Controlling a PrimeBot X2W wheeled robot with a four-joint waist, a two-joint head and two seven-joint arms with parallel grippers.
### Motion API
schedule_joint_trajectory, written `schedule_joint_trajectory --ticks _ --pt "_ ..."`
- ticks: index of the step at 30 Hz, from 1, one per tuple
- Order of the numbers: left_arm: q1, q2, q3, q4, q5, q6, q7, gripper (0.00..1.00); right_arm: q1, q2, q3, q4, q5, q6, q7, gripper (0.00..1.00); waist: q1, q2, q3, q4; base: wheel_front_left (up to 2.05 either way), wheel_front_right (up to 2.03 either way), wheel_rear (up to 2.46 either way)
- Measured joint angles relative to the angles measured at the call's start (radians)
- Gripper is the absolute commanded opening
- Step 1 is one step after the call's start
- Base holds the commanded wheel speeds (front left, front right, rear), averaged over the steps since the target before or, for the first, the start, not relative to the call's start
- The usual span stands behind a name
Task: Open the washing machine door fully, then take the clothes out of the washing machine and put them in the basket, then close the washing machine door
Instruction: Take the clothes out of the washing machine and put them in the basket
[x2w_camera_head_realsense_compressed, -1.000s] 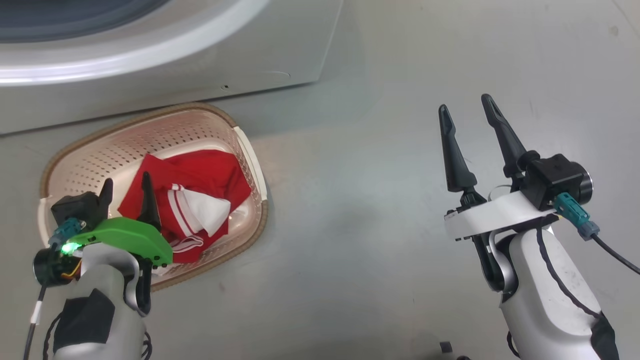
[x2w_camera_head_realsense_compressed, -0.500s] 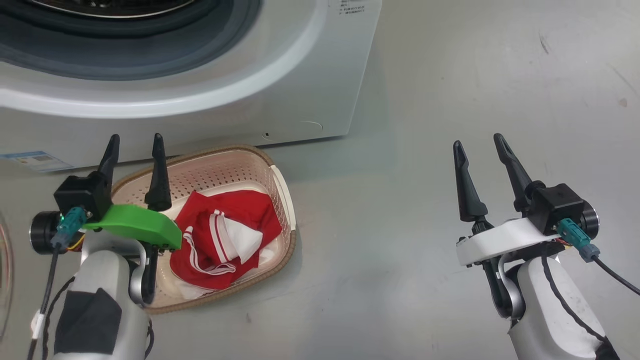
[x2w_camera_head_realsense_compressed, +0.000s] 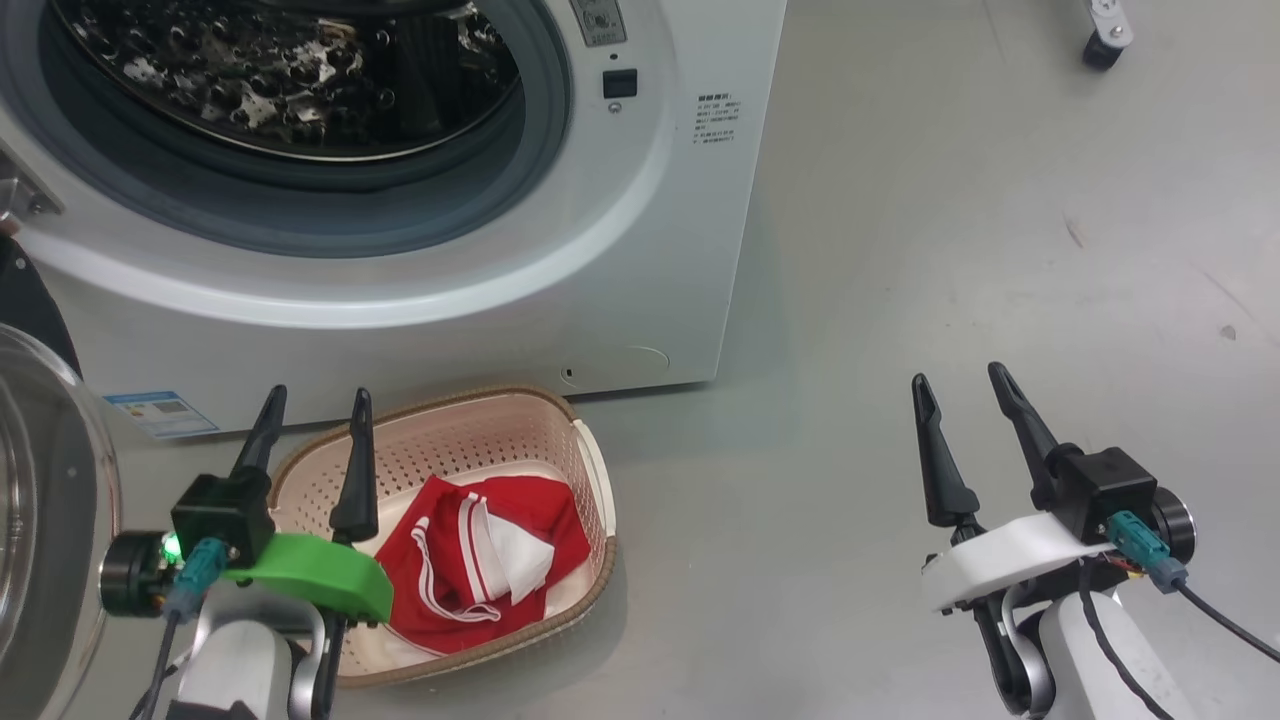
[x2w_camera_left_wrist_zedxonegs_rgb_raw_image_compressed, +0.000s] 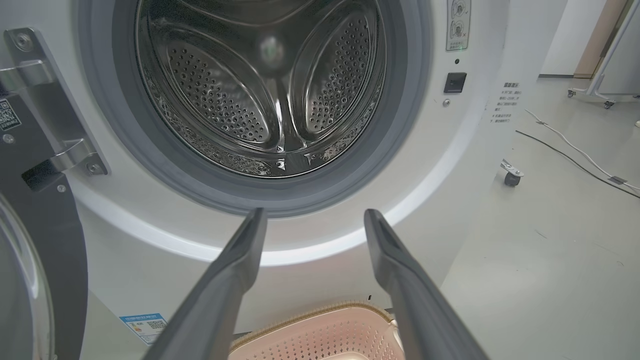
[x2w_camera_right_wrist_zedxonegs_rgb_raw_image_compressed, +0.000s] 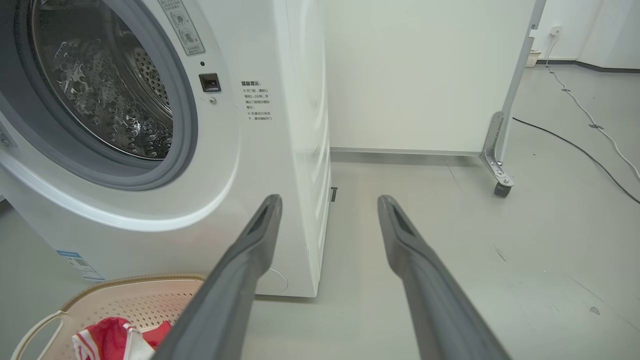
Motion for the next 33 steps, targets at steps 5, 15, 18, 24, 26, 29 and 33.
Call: schedule_joint_trajectory --ticks 5,15,18,24,26,29,33 --pt "0.075 0.0 -0.007 -0.022 0.004 0.008 0.0 1.0 0.043 0.0 0.0 0.005 0.0 0.0 0.0 1.0 0.0 0.0 -0.056 0.002 0.0 0.0 0.0" --pt "0.196 0.001 -0.032 -0.054 0.022 0.019 0.0 1.0 0.108 0.003 -0.004 0.009 0.0 0.0 0.0 1.0 0.0 0.0 -0.139 0.003 0.0 0.0 0.0" --pt "0.227 0.002 -0.033 -0.065 0.021 0.028 0.0 1.0 0.124 0.003 -0.004 0.009 0.0 0.0 0.0 1.0 0.0 0.0 -0.157 0.003 0.0 0.0 0.0" --pt "0.275 0.002 -0.037 -0.092 0.021 0.037 0.006 1.0 0.15 0.004 -0.004 0.008 0.0 -0.001 0.0 1.0 0.0 0.0 -0.186 0.003 0.0 0.0 0.0" --pt "0.284 0.002 -0.038 -0.105 0.021 0.04 0.013 1.0 0.157 0.004 -0.004 0.007 0.0 -0.001 0.0 1.0 0.0 0.0 -0.191 0.003 0.0 0.0 0.0" --pt "0.294 0.003 -0.038 -0.117 0.022 0.049 0.014 1.0 0.16 0.004 -0.003 0.004 0.0 -0.001 0.0 1.0 -0.0001 0.0 -0.194 0.004 0.0 0.0 0.0" --pt "0.307 0.003 -0.04 -0.138 0.022 0.053 0.023 1.0 0.16 0.004 -0.003 0.003 0.0 -0.001 0.0 1.0 0.0 0.0 -0.197 0.005 0.0 0.0 0.0"
